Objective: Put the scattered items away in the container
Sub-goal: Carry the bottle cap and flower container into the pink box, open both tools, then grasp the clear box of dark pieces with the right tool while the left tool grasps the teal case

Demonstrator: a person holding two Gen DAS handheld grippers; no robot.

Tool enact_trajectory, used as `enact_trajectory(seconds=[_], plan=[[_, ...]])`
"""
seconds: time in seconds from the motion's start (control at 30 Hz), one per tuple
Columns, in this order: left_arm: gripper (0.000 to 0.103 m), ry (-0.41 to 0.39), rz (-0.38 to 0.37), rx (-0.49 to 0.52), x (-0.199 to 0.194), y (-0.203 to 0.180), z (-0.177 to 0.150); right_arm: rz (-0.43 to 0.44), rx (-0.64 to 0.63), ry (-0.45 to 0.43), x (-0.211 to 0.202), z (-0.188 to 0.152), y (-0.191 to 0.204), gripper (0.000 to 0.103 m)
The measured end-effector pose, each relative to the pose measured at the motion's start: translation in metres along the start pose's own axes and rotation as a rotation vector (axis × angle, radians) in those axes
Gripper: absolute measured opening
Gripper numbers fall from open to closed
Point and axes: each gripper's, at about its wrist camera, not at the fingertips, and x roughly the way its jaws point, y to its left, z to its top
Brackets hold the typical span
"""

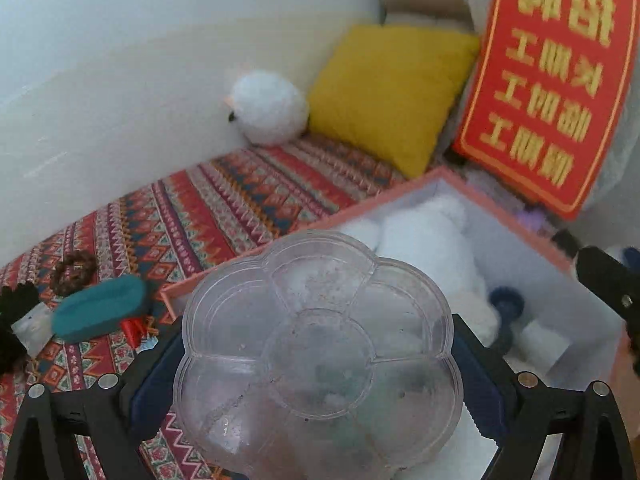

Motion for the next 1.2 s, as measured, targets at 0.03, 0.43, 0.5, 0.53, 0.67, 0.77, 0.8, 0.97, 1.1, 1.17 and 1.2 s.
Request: enact_trajectory(seconds=[0.03, 0.43, 0.5, 0.53, 0.67, 0.77, 0.8, 0.97, 1.1, 1.17, 1.2], plan=[[0.098, 0.008, 0.008, 0.0, 0.004, 0.0, 0.0, -0.007, 0.003, 0.003, 0.002, -0.001, -0.001, 0.084], [0.098, 0.037, -0.248, -0.214, 0.008, 0.037, -0.005, 0.074, 0.057, -0.065, -0.01, 0.008, 0.01, 0.089], [0.099, 0.021, -0.274, -0.196, 0.003, 0.033, -0.004, 0.139, 0.081, -0.078, -0.015, 0.01, 0.013, 0.089], [0.099, 0.006, -0.264, -0.156, -0.001, 0.027, -0.004, 0.174, 0.093, -0.085, -0.018, 0.011, 0.014, 0.089], [0.099, -0.081, -0.177, 0.087, -0.017, -0.005, -0.009, 0.229, 0.143, -0.098, -0.02, 0.014, 0.012, 0.09], [0.099, -0.106, -0.178, 0.152, -0.022, -0.019, -0.01, 0.208, 0.169, -0.095, -0.017, 0.015, 0.009, 0.09], [0.099, -0.111, -0.182, 0.159, -0.024, -0.022, -0.01, 0.207, 0.182, -0.089, -0.015, 0.015, 0.007, 0.09], [0.099, -0.108, -0.149, 0.12, -0.024, -0.01, -0.006, 0.217, 0.224, -0.074, -0.01, 0.013, 0.004, 0.09], [0.099, -0.086, -0.081, 0.037, -0.023, 0.025, -0.015, 0.234, 0.216, -0.08, -0.012, 0.01, 0.016, 0.09], [0.099, -0.071, -0.044, -0.02, -0.022, 0.053, -0.026, 0.266, 0.193, -0.081, -0.016, 0.008, 0.03, 0.09], [0.099, -0.059, -0.023, -0.055, -0.022, 0.072, -0.034, 0.29, 0.166, -0.082, -0.019, 0.005, 0.043, 0.09]])
